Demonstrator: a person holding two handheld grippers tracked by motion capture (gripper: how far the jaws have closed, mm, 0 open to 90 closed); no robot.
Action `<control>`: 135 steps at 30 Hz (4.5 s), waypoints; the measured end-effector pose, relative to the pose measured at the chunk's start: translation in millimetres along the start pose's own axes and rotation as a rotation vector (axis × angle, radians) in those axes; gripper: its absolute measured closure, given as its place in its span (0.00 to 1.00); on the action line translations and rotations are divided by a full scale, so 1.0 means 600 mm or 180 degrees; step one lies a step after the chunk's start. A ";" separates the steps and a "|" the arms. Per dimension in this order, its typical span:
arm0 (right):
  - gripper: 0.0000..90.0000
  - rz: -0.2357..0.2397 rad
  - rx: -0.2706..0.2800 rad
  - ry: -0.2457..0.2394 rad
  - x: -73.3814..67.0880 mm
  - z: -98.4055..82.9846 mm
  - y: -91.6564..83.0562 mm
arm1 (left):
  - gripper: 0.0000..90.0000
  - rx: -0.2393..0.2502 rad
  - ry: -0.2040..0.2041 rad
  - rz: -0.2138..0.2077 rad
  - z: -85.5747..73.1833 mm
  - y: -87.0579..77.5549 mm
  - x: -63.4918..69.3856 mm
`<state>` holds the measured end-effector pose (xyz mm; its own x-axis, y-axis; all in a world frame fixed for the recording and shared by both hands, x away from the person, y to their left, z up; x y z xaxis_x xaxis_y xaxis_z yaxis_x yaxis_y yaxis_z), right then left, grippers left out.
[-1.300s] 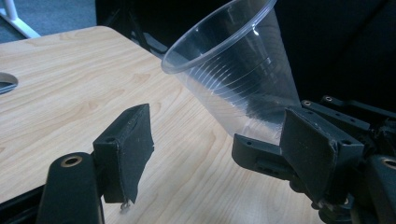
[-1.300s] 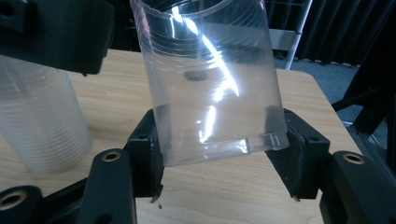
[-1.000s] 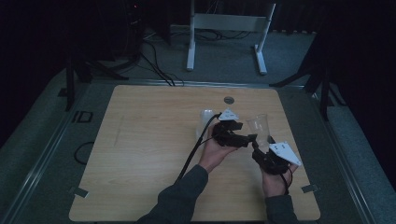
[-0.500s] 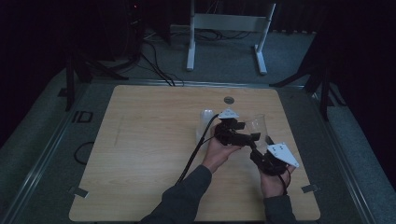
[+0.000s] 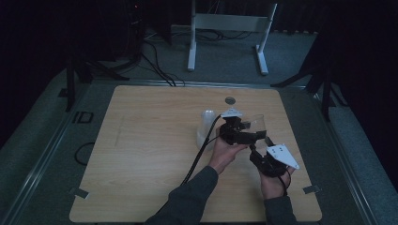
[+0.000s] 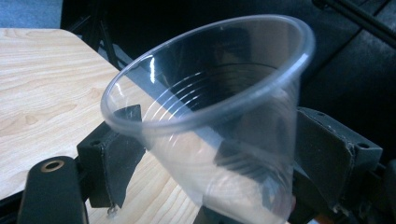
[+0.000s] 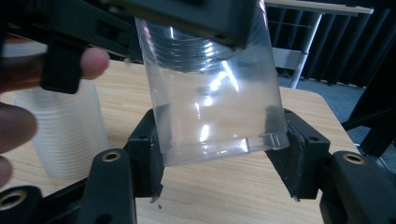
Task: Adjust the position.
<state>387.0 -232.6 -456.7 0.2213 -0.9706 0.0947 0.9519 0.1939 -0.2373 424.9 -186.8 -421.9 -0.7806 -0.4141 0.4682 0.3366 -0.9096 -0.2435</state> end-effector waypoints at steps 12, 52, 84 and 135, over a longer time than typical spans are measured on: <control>0.45 0.0062 0.0011 -0.0019 -0.004 -0.001 0.001 | 0.26 0.0199 -0.0072 0.0042 0.013 -0.003 0.000; 0.45 0.0513 -0.0294 0.0072 -0.013 -0.020 0.008 | 0.28 -0.0010 0.0705 0.0491 -0.011 -0.003 0.018; 0.46 0.0458 -0.0196 0.0027 -0.012 -0.021 0.006 | 0.28 0.0198 0.0443 0.0261 0.001 -0.011 0.026; 0.25 0.0469 -0.0342 0.0064 0.002 -0.031 -0.006 | 0.32 0.0244 0.0922 0.0751 -0.003 -0.029 -0.001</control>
<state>380.0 -237.2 -473.9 0.3514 -0.9357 0.0320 0.8811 0.3190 -0.3493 418.4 -170.7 -419.4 -0.7897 -0.5961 0.1447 0.5547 -0.7947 -0.2465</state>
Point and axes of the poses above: each handheld gripper's, and its own axes: y roughly forward along the jaws, z roughly out of its top, x roughly to its right, the point moved 10 cm from there along y, roughly forward along the jaws
